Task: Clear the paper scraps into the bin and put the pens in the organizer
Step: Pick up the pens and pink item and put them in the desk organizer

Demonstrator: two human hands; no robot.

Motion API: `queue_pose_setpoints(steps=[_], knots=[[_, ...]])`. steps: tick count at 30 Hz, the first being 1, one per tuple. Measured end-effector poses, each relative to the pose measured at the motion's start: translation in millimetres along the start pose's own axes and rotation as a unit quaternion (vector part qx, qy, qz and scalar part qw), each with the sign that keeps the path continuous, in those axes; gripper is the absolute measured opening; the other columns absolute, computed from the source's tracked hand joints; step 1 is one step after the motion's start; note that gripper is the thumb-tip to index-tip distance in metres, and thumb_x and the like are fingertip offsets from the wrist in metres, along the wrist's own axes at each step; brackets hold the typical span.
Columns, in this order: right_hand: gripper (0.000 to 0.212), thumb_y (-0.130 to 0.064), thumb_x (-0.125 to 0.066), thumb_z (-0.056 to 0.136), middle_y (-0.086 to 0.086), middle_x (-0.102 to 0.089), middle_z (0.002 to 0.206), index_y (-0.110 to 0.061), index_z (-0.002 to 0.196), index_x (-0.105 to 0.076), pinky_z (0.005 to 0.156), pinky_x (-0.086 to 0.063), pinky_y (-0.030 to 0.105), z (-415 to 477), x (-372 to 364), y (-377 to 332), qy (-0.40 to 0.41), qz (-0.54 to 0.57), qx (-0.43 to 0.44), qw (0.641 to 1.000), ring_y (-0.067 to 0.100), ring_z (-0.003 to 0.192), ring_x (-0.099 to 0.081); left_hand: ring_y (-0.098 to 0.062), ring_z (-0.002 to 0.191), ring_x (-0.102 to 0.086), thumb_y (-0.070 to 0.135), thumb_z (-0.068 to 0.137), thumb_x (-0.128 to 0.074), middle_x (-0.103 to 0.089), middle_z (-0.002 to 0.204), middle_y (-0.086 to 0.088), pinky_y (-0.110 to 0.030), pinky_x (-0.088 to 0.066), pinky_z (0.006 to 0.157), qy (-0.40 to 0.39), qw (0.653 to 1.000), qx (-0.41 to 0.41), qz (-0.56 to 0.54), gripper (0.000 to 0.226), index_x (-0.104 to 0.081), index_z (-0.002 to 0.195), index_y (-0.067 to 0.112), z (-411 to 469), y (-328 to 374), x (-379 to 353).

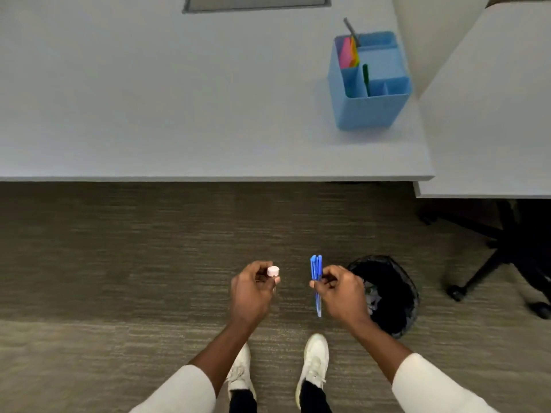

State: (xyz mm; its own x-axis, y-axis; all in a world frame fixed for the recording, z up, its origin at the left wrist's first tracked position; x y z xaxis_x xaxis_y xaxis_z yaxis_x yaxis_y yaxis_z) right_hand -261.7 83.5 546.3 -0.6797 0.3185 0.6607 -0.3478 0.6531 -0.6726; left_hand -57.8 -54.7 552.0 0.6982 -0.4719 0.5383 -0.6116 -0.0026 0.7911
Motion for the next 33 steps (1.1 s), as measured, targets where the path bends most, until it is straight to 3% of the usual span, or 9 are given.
queue_pose_setpoints(steps=[6, 9, 12, 15, 22, 26, 29, 33], knots=[[0.020, -0.032, -0.088, 0.075, -0.010, -0.067, 0.073, -0.025, 0.077, -0.070, 0.059, -0.045, 0.012, -3.0, 65.2, -22.9, 0.013, -0.004, 0.008, 1.000, 0.001, 0.064, -0.063, 0.005, 0.078, -0.074, 0.017, 0.075, -0.092, -0.076, 0.087, 0.029, -0.019, -0.061, 0.074, -0.010, 0.999, -0.029, 0.007, 0.033, -0.078, 0.102, 0.030, -3.4, 82.2, 2.3], [0.020, -0.033, -0.088, 0.077, -0.011, -0.068, 0.076, -0.025, 0.081, -0.071, 0.065, -0.055, 0.022, -3.9, 91.4, -32.4, 0.016, -0.005, 0.018, 1.000, 0.002, 0.068, -0.065, 0.005, 0.081, -0.074, 0.016, 0.075, -0.093, -0.077, 0.089, 0.027, -0.006, -0.055, 0.068, -0.018, 0.999, -0.040, -0.007, 0.035, -0.078, 0.104, 0.028, -4.1, 113.8, -0.6], [0.019, -0.032, -0.088, 0.077, -0.011, -0.068, 0.077, -0.025, 0.084, -0.071, 0.066, -0.056, 0.022, -4.4, 110.5, -40.5, 0.013, -0.017, 0.020, 1.000, 0.002, 0.069, -0.065, 0.004, 0.082, -0.074, 0.016, 0.077, -0.092, -0.079, 0.087, 0.016, -0.007, -0.056, 0.070, -0.028, 0.998, -0.055, -0.007, 0.034, -0.078, 0.106, 0.027, -3.3, 140.2, -2.4], [0.019, -0.031, -0.088, 0.078, -0.011, -0.067, 0.078, -0.026, 0.084, -0.070, 0.062, -0.049, 0.013, -2.9, 122.6, -47.9, 0.014, -0.020, 0.010, 1.000, 0.001, 0.069, -0.065, 0.007, 0.087, -0.072, 0.017, 0.080, -0.090, -0.077, 0.091, 0.016, -0.005, -0.055, 0.071, -0.050, 0.997, -0.061, -0.005, 0.035, -0.076, 0.109, 0.030, 1.1, 159.5, 0.5], [0.017, -0.030, -0.086, 0.082, -0.014, -0.069, 0.082, -0.031, 0.090, -0.071, 0.062, -0.048, 0.010, 23.2, 134.8, -77.6, 0.024, 0.005, -0.035, 0.999, -0.002, 0.072, -0.066, 0.010, 0.090, -0.069, 0.015, 0.081, -0.089, -0.075, 0.092, 0.017, -0.001, -0.052, 0.072, -0.068, 0.995, -0.069, 0.001, 0.037, -0.073, 0.107, 0.035, 45.0, 184.9, 25.2], [0.018, -0.030, -0.087, 0.081, -0.014, -0.070, 0.079, -0.033, 0.090, -0.071, 0.061, -0.052, 0.013, 47.9, 142.0, -102.1, 0.067, 0.033, -0.053, 0.996, -0.009, 0.080, -0.065, 0.010, 0.088, -0.070, 0.017, 0.081, -0.089, -0.077, 0.092, 0.014, -0.003, -0.053, 0.075, -0.092, 0.992, -0.084, 0.002, 0.035, -0.073, 0.107, 0.033, 86.0, 203.8, 37.6], [0.019, -0.031, -0.088, 0.080, -0.013, -0.070, 0.078, -0.031, 0.092, -0.072, 0.067, -0.058, 0.018, 68.4, 151.6, -124.3, 0.100, 0.034, -0.055, 0.993, 0.000, 0.073, -0.067, 0.005, 0.087, -0.071, 0.023, 0.082, -0.088, -0.075, 0.094, 0.017, -0.008, -0.053, 0.077, -0.117, 0.985, -0.122, 0.025, 0.033, -0.074, 0.110, 0.031, 116.8, 225.5, 43.5], [0.019, -0.033, -0.086, 0.082, -0.015, -0.068, 0.079, -0.027, 0.094, -0.072, 0.068, -0.051, 0.010, 91.2, 167.4, -153.5, 0.144, 0.047, -0.061, 0.987, -0.002, 0.072, -0.066, 0.004, 0.089, -0.070, 0.030, 0.085, -0.086, -0.072, 0.097, 0.021, -0.008, -0.052, 0.071, -0.139, 0.977, -0.157, 0.028, 0.031, -0.072, 0.113, 0.032, 157.6, 257.8, 46.5]])
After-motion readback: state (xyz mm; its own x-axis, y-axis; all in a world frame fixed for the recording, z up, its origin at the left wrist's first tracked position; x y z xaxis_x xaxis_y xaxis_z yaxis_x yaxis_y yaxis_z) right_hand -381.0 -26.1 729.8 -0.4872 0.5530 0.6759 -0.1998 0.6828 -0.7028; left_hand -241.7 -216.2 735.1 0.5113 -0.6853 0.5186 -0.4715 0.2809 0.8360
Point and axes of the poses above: each hand's wrist, its own z-axis towards the middle knuckle, its own x-axis out of the back of the hand, y = z × x, the point moved 8 cm from there along z, towards the middle knuckle
